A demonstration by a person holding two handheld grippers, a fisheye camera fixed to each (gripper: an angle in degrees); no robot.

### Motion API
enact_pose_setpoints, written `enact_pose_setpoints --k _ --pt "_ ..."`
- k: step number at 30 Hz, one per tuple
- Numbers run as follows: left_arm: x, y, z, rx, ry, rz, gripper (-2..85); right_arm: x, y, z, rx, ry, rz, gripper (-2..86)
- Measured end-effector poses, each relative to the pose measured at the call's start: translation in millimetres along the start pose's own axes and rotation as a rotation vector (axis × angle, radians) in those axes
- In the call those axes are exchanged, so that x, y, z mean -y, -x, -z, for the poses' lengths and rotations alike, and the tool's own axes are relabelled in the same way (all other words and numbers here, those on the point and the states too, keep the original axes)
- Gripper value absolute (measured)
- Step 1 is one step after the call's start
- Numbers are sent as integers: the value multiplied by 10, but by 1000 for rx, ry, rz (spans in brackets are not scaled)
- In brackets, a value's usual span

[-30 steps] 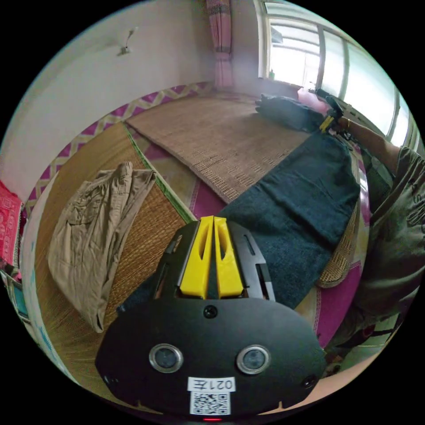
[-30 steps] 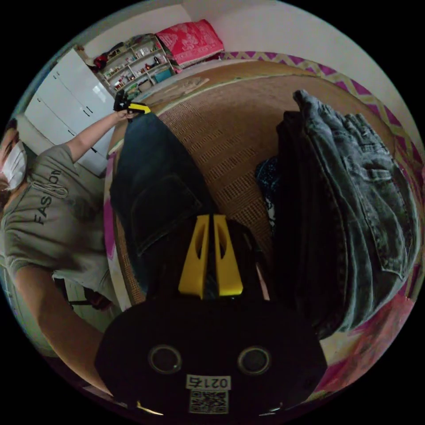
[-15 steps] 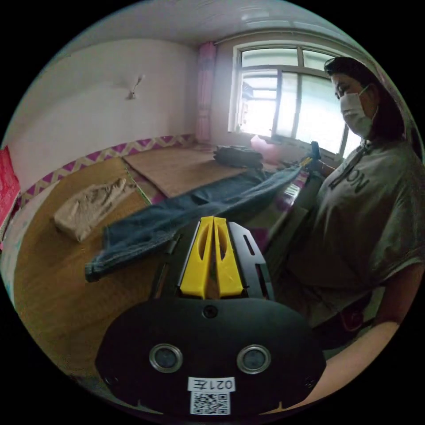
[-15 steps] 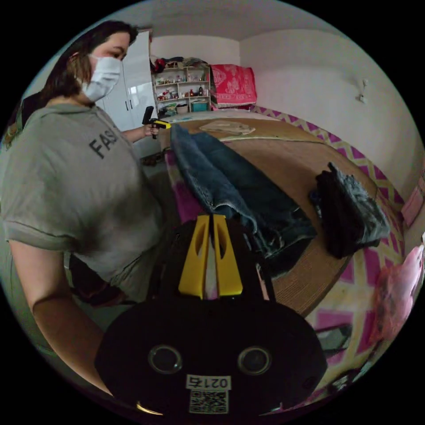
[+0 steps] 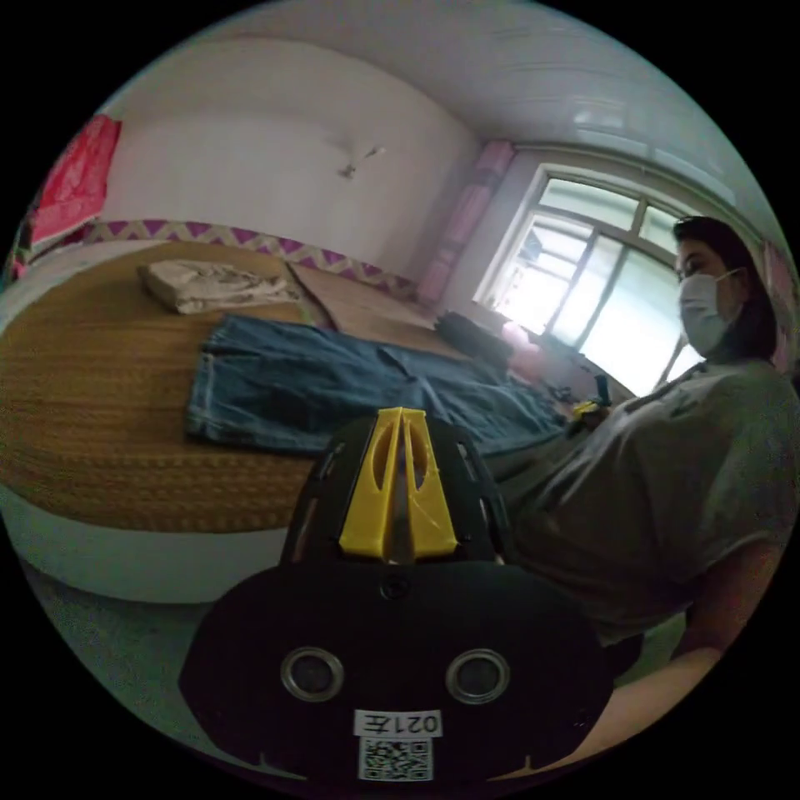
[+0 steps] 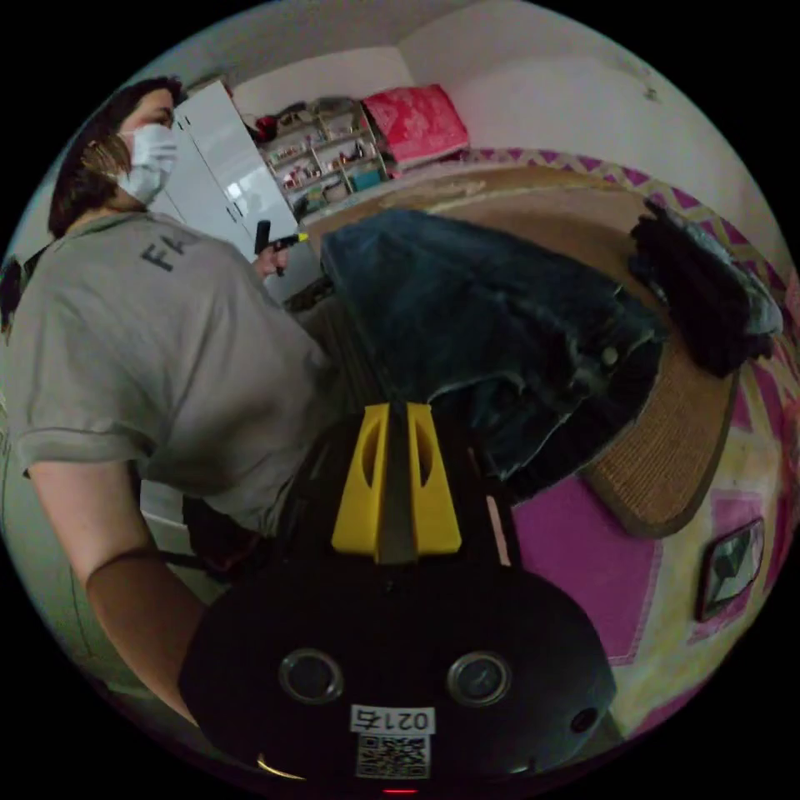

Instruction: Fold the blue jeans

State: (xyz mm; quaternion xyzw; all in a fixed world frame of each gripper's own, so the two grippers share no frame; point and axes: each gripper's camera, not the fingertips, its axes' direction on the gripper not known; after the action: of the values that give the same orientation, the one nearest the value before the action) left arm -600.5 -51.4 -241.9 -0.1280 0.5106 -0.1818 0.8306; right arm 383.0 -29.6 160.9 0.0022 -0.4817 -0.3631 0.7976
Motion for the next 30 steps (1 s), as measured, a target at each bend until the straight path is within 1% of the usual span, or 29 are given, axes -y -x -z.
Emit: enact_pose_setpoints --k 1,2,3,5,7,9,10,12,15,16,18,20,21,23,24,25,27,28,30 --pt "75 -15 -25 38 3 -3 -1 49 -46 65 -20 -48 -6 64" --pt "239 -32 -124 88 12 -12 5 167 -176 149 -72 -128 -34 72" --pt "426 -25 -295 116 41 -25 13 329 -346 148 -148 -152 -71 79" --pt "728 15 -636 115 97 -45 36 626 -649 23 -254 -116 -112 84" --pt "1045 51 -1037 95 149 -77 47 943 -983 -150 -299 -89 -124 90" --pt "1436 103 -1584 83 216 -123 68 1363 -1493 -444 -288 1 -141 103" --pt "1525 123 -1717 95 235 -136 72 1455 -1622 -523 -291 32 -148 104" --pt "1832 226 -2194 178 331 -198 83 1738 -2093 -816 -283 162 -162 110" --pt "2078 381 -2649 185 456 -280 97 1956 -2568 -1037 -256 267 -177 112" --pt "2110 406 -2722 171 478 -298 101 1989 -2645 -1062 -249 276 -177 111" --pt "2181 541 -3015 147 595 -322 130 2067 -2938 -1201 -193 339 -188 109" --pt "2127 634 -3209 157 682 -329 141 2070 -3120 -1335 -144 389 -213 110" --pt "2080 647 -3236 162 677 -340 144 2073 -3183 -1321 -108 375 -219 104" --pt "2043 681 -3178 147 649 -339 128 2006 -3232 -1316 -57 332 -240 85" --pt "2013 697 -3132 120 636 -321 78 1956 -3181 -1350 -11 327 -210 66" --pt "1991 686 -3117 86 636 -327 53 1934 -3158 -1394 12 342 -205 55" --pt "1905 562 -3078 99 619 -375 16 1908 -2982 -1399 -40 312 -154 15" --pt "1890 516 -3067 114 613 -398 12 1917 -2919 -1389 -64 307 -132 11" --pt "1927 427 -3006 130 585 -421 2 1981 -2784 -1273 -166 236 -131 -1"
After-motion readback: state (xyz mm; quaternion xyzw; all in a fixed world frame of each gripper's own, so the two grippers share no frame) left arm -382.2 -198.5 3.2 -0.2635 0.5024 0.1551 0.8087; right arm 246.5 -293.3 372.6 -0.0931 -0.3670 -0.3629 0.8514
